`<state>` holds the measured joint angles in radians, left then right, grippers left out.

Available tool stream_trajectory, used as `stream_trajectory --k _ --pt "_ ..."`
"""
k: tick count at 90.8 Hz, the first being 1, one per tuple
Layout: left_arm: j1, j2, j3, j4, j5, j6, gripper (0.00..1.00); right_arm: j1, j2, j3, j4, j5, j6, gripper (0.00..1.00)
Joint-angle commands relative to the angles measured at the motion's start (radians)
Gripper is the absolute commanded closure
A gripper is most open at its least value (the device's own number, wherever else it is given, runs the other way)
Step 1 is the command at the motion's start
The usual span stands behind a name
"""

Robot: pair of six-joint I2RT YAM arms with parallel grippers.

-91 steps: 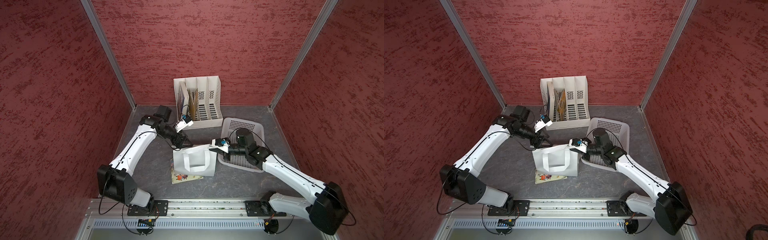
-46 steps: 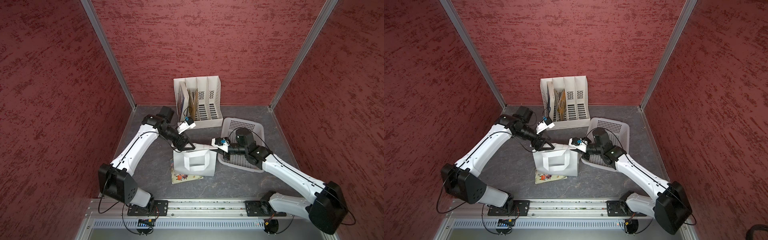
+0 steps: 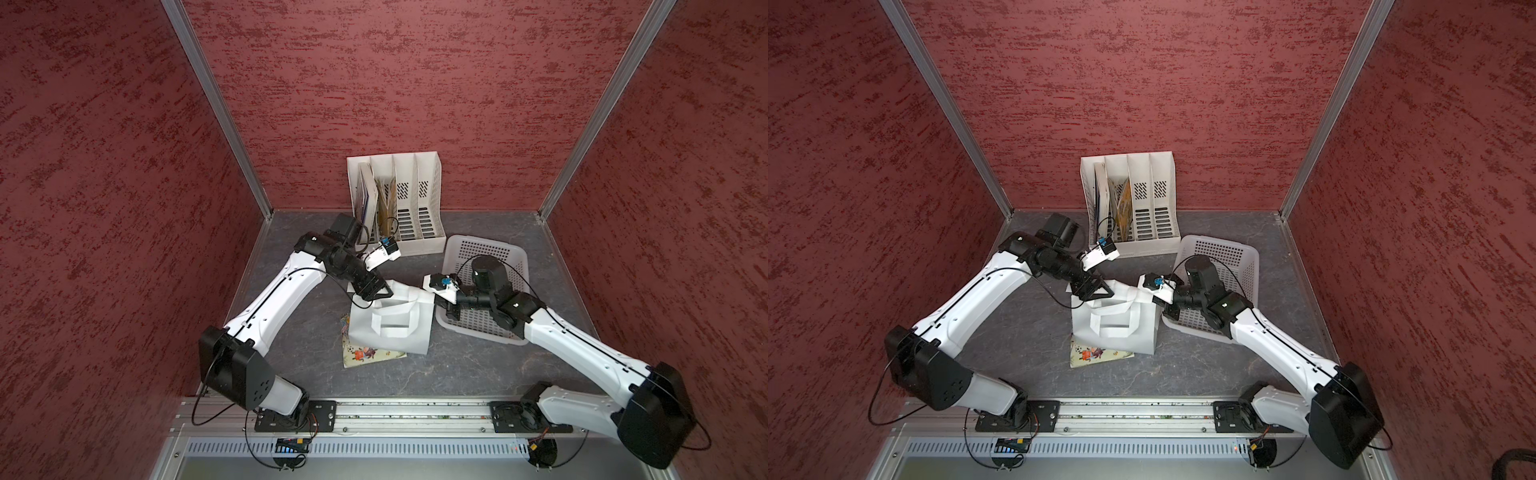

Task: Place the ice pack in the delivery bag
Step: Seal the delivery bag at the center of the board.

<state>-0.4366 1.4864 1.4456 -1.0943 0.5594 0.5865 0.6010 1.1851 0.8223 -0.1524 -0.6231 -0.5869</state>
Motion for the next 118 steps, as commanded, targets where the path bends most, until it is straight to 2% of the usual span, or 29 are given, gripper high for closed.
stream_trajectory --k 1,12,17,24,34,53,60,71,84,94,98,106,113,118 --pt "-0.008 0.007 -0.008 0.049 -0.053 -0.015 0.3 0.011 -0.021 0.011 0.001 -0.015 0.01 1.0" --pt "-0.008 0.011 -0.012 0.047 -0.058 -0.02 0.44 0.011 -0.022 0.012 -0.005 -0.015 0.012 1.0" --pt "-0.008 0.008 -0.017 0.047 -0.061 -0.021 0.46 0.011 -0.024 0.011 -0.008 -0.012 0.014 1.0" --pt "-0.008 0.003 -0.025 0.051 -0.068 -0.025 0.53 0.01 -0.028 0.008 -0.009 -0.006 0.017 1.0" --pt "-0.012 -0.007 -0.046 0.066 -0.092 -0.039 0.59 0.01 -0.034 0.005 -0.003 0.004 0.031 1.0" --pt "-0.028 -0.03 -0.095 0.103 -0.139 -0.048 0.66 0.01 -0.044 -0.001 0.005 0.026 0.072 0.89" --pt "-0.038 -0.037 -0.111 0.116 -0.164 -0.048 0.69 0.012 -0.057 -0.01 0.008 0.036 0.091 0.82" --pt "-0.043 -0.054 -0.134 0.141 -0.19 -0.05 0.69 0.011 -0.101 -0.023 -0.021 0.052 0.106 0.61" --pt "-0.048 -0.073 -0.145 0.169 -0.202 -0.054 0.69 0.011 -0.223 -0.03 -0.148 0.079 0.118 0.41" --pt "-0.053 -0.075 -0.141 0.171 -0.205 -0.055 0.69 0.01 -0.323 -0.019 -0.203 0.09 0.227 0.22" --pt "-0.056 -0.077 -0.14 0.172 -0.205 -0.056 0.69 0.009 -0.33 0.003 -0.211 0.072 0.287 0.18" --pt "-0.061 -0.077 -0.144 0.175 -0.207 -0.061 0.68 0.011 -0.262 0.069 -0.215 0.045 0.419 0.17" --pt "-0.065 -0.074 -0.148 0.176 -0.208 -0.068 0.68 0.012 -0.167 0.125 -0.244 0.11 0.5 0.14" --pt "-0.068 -0.073 -0.149 0.176 -0.21 -0.075 0.68 0.014 -0.107 0.154 -0.258 0.157 0.51 0.11"
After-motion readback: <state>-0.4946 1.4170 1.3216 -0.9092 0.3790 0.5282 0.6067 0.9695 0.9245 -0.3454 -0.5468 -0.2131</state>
